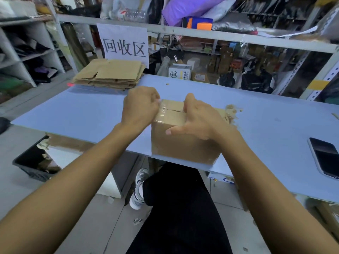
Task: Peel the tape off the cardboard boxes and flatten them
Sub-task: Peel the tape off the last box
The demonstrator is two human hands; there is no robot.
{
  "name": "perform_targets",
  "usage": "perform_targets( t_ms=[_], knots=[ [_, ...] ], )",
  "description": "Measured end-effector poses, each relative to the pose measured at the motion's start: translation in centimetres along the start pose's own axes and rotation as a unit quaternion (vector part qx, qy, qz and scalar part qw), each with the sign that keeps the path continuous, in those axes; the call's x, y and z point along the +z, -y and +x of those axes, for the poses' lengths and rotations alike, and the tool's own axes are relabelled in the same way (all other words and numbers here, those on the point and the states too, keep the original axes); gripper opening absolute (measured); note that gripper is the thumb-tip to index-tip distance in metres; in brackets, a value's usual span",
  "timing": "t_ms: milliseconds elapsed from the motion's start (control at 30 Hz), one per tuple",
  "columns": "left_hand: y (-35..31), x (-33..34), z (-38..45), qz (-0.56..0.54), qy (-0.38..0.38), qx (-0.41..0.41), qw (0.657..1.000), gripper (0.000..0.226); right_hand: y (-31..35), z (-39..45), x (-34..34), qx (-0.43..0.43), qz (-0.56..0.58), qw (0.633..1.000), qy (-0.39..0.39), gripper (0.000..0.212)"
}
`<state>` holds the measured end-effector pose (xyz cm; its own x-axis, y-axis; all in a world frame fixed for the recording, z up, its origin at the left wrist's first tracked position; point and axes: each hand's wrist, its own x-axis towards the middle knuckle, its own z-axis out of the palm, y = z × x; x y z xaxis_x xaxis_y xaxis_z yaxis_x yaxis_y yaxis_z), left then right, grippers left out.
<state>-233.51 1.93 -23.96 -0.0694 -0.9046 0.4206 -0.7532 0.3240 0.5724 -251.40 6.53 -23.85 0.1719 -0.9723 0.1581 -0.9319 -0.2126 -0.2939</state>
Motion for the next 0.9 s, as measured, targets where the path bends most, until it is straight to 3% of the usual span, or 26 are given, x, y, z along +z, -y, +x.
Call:
perform_targets(
  t_ms=[100, 167, 233, 300, 367, 433, 500, 633, 700, 900],
  knots=[
    [2.8, -1.9, 0.6, -0.16, 0.022, -0.099, 0.982, 0.011, 0.0, -0.3, 0.0, -0.013, 0.003, 1.0, 0.005, 0.085],
    [3.9, -2.0, 0.4, -0.197, 0.035, -0.099, 0.975, 0.014, 0.0, -0.4, 0.0, -0.018, 0.003, 1.0, 0.005, 0.085],
    [4.3, -1.6, 0.2, -0.165, 0.067, -0.028, 0.984, 0.027, -0.1, -0.3, 0.0, -0.024, 0.003, 1.0, 0.006, 0.086],
    [4.3, -1.7, 0.1, -0.054, 0.119, 0.101, 0.986, 0.054, -0.3, -0.2, 0.0, -0.032, 0.003, 0.999, 0.011, 0.086],
    [4.7, -1.8, 0.1, 0.034, 0.168, 0.24, 0.956, 0.083, -0.3, -0.1, -0.1, -0.032, 0.004, 0.999, 0.018, 0.085],
    [5.4, -2.0, 0.0, 0.056, 0.198, 0.33, 0.921, 0.093, -0.3, 0.0, -0.1, -0.029, 0.005, 0.999, 0.022, 0.084],
    [5.6, -2.4, 0.1, 0.032, 0.223, 0.341, 0.913, 0.08, -0.3, 0.1, -0.1, -0.028, 0.007, 0.999, 0.026, 0.083],
    [4.2, -3.2, 1.5, 0.037, 0.268, 0.402, 0.875, 0.014, -0.6, -0.1, -0.1, -0.04, 0.014, 0.998, 0.035, 0.08],
    [3.4, -3.2, 2.1, 0.064, 0.305, 0.417, 0.854, 0.021, -0.8, 0.0, -0.4, -0.046, 0.022, 0.997, 0.05, 0.077],
    [2.4, -3.6, 3.3, 0.05, 0.451, 0.321, 0.831, 0.029, -1.1, 0.0, -0.9, -0.06, 0.056, 0.994, 0.071, 0.074]
  ],
)
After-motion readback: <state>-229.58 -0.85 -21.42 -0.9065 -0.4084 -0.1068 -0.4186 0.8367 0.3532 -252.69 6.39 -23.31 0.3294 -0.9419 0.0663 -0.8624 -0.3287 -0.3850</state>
